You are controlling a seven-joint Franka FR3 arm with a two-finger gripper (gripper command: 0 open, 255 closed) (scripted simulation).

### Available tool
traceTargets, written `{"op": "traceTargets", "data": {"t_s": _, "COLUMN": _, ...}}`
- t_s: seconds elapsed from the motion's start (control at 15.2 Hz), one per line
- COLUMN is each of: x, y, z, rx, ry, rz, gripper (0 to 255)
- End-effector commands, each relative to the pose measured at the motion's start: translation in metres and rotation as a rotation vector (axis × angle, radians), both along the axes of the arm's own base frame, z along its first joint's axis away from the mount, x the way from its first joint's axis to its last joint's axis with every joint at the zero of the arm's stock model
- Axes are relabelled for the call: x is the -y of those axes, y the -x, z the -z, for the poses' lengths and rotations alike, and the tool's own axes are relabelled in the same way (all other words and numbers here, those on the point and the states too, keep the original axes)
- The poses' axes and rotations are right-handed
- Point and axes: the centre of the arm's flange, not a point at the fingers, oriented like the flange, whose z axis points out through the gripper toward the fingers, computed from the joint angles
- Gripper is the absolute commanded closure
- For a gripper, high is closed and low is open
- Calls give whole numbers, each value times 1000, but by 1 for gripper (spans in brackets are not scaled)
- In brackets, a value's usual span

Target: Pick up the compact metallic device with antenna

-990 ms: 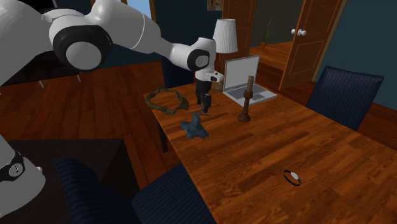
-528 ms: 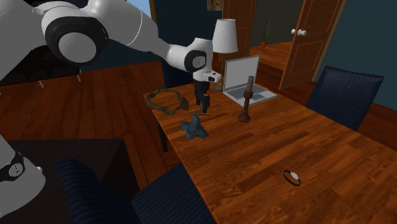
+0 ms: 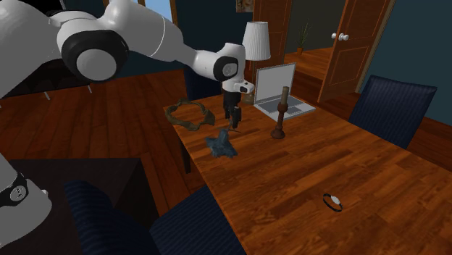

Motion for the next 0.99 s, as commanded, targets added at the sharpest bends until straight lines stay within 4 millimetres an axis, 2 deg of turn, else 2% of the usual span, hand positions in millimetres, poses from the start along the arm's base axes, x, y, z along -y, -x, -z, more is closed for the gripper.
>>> {"op": "traceTargets", "data": {"t_s": 0.0, "x": 6, "y": 15, "z": 46, "rx": -85, "ry": 28, "rz": -1, "gripper": 255}}
{"op": "traceTargets", "data": {"t_s": 0.79, "x": 6, "y": 15, "z": -17, "rx": -85, "ry": 28, "rz": -1, "gripper": 255}}
{"op": "traceTargets", "data": {"t_s": 0.92, "x": 6, "y": 15, "z": -18, "rx": -85, "ry": 28, "rz": -1, "gripper": 255}}
